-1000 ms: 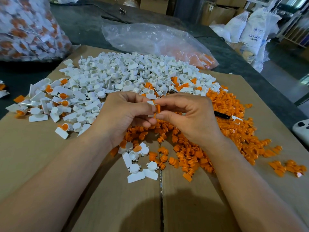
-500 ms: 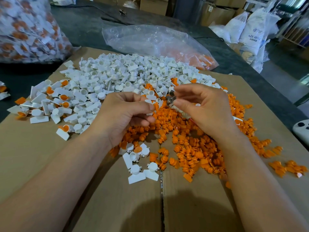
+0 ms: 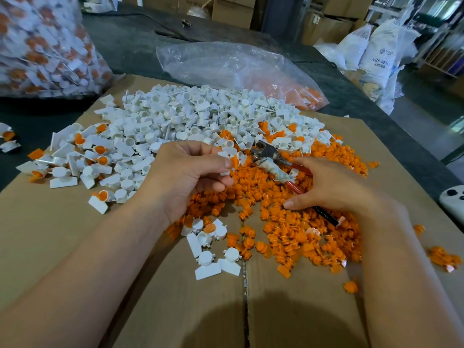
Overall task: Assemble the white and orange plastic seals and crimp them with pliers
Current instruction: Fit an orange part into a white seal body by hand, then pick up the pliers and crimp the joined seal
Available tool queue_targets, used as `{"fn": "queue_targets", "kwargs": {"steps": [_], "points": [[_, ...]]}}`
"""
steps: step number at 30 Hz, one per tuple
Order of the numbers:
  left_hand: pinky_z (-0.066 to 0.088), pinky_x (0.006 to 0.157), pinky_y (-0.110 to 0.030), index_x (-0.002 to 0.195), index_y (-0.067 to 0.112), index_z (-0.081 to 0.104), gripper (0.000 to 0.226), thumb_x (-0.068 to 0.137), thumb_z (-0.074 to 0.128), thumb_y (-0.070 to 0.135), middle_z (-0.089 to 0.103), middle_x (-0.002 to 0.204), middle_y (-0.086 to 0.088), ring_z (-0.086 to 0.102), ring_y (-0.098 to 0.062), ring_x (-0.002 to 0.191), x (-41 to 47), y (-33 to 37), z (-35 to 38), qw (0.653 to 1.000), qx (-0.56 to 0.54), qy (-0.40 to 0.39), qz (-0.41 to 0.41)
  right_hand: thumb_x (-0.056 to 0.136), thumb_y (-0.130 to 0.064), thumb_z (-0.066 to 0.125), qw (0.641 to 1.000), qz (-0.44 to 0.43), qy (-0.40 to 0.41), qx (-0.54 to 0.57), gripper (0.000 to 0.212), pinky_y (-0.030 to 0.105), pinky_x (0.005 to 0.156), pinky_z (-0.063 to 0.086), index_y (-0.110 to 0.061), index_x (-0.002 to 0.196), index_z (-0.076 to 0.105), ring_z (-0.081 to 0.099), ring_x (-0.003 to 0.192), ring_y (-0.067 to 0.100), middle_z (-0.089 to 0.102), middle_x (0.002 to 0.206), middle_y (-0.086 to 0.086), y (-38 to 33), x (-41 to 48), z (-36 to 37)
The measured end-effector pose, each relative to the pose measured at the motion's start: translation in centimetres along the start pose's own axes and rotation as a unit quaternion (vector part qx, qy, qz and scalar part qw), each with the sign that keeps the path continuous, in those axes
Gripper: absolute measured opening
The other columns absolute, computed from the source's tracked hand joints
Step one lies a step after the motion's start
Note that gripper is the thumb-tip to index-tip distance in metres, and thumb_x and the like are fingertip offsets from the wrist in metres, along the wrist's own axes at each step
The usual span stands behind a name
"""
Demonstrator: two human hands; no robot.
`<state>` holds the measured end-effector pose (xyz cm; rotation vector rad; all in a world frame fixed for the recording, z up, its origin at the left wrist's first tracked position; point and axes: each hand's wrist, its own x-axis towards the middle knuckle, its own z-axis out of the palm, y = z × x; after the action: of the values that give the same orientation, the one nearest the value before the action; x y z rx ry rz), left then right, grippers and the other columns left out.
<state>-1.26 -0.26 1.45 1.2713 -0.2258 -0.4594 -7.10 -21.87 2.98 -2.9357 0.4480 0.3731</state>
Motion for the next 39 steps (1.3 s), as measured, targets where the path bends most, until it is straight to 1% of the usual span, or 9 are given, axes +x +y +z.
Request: {"fn": "queue_targets", "kwargs": {"steps": [5,12,16,21,23,26,30,34,39], "points": [[0.045,0.039,-0.015,0.062,0.003,0.061,0.016,0.072,0.065,-0.009,0.06,0.048,-0.004,0.061,-0.014,0.042,0.1,-0.1,0.0,0.999,0.02,-0.004,0.024,0.066,-0.051,0.074,0.999,0.028,0.002,-0.016,0.103,0.035,0.105,0.028,-0.018,0.146,0.018,0.026,0.135,0.023,0.025,0.15,0.005,0.1,0.2,0.3],[0.045,0.039,-0.015,0.064,0.003,0.06,0.013,0.07,0.065,-0.008,0.061,0.048,-0.004,0.061,-0.014,0.042,0.1,-0.3,0.0,0.999,0.014,-0.005,0.033,0.065,-0.034,0.075,0.995,0.03,0.097,0.006,0.073,0.029,0.076,0.035,-0.019,0.131,0.046,0.043,0.104,0.019,0.048,0.124,0.005,-0.3,0.2,0.1],[0.045,0.038,-0.015,0.065,0.001,0.059,0.01,0.068,0.065,-0.007,0.061,0.048,-0.005,0.061,-0.014,0.042,0.3,-0.2,-0.1,1.0,-0.006,0.003,0.029,0.069,-0.027,0.071,0.988,0.025,0.15,0.013,0.067,0.028,0.076,0.035,-0.019,0.131,0.048,0.046,0.111,0.023,0.051,0.125,0.006,-0.2,0.1,-0.1],[0.046,0.04,-0.015,0.069,0.002,0.058,0.011,0.072,0.064,-0.006,0.061,0.048,-0.004,0.062,-0.013,0.044,0.7,-0.3,-0.1,0.998,-0.039,0.018,0.036,0.073,-0.017,0.066,0.978,-0.008,0.203,0.049,0.049,0.031,0.074,0.039,-0.014,0.121,0.054,0.049,0.094,0.021,0.056,0.109,0.007,-0.5,-0.6,-0.7],[0.047,0.04,-0.015,0.068,0.004,0.057,0.011,0.071,0.065,-0.004,0.061,0.049,-0.004,0.063,-0.013,0.046,0.8,-0.4,-0.1,0.997,-0.053,0.02,0.044,0.077,-0.011,0.061,0.968,-0.027,0.239,0.068,0.044,0.028,0.066,0.033,-0.015,0.121,0.054,0.044,0.082,0.016,0.052,0.096,0.003,-0.6,-0.5,-0.6],[0.047,0.042,-0.016,0.067,0.007,0.058,0.013,0.073,0.064,-0.003,0.062,0.051,-0.002,0.064,-0.013,0.049,0.9,-0.6,-0.1,0.996,-0.06,0.023,0.064,0.086,-0.019,0.058,0.951,-0.052,0.294,0.085,0.028,0.022,0.056,0.026,-0.013,0.114,0.056,0.04,0.073,0.01,0.047,0.084,-0.005,-1.0,-0.7,-0.6],[0.047,0.043,-0.016,0.07,0.009,0.058,0.013,0.078,0.063,-0.001,0.064,0.054,0.0,0.066,-0.012,0.053,0.9,-0.8,-0.2,0.992,-0.068,0.047,0.094,0.087,-0.036,0.052,0.939,-0.084,0.333,0.036,0.038,0.028,0.074,0.026,-0.012,0.116,0.058,0.045,0.099,0.022,0.061,0.106,0.006,-1.8,-1.0,-0.4],[0.046,0.043,-0.016,0.072,0.01,0.058,0.013,0.08,0.063,0.0,0.065,0.056,0.002,0.067,-0.012,0.056,1.0,-0.7,-0.3,0.986,-0.093,0.075,0.114,0.085,-0.044,0.049,0.942,-0.108,0.314,0.057,0.039,0.024,0.056,0.023,-0.016,0.111,0.058,0.04,0.078,0.011,0.048,0.085,-0.007,-2.6,-1.1,0.0],[0.046,0.044,-0.017,0.073,0.011,0.058,0.013,0.081,0.063,0.001,0.066,0.058,0.004,0.067,-0.012,0.057,1.0,-0.8,-0.1,0.982,-0.085,0.088,0.147,0.088,-0.039,0.049,0.947,-0.149,0.271,0.091,0.033,0.004,0.059,0.025,-0.017,0.111,0.056,0.037,0.066,0.004,0.04,0.076,-0.016,-3.7,-1.2,0.6]]}}
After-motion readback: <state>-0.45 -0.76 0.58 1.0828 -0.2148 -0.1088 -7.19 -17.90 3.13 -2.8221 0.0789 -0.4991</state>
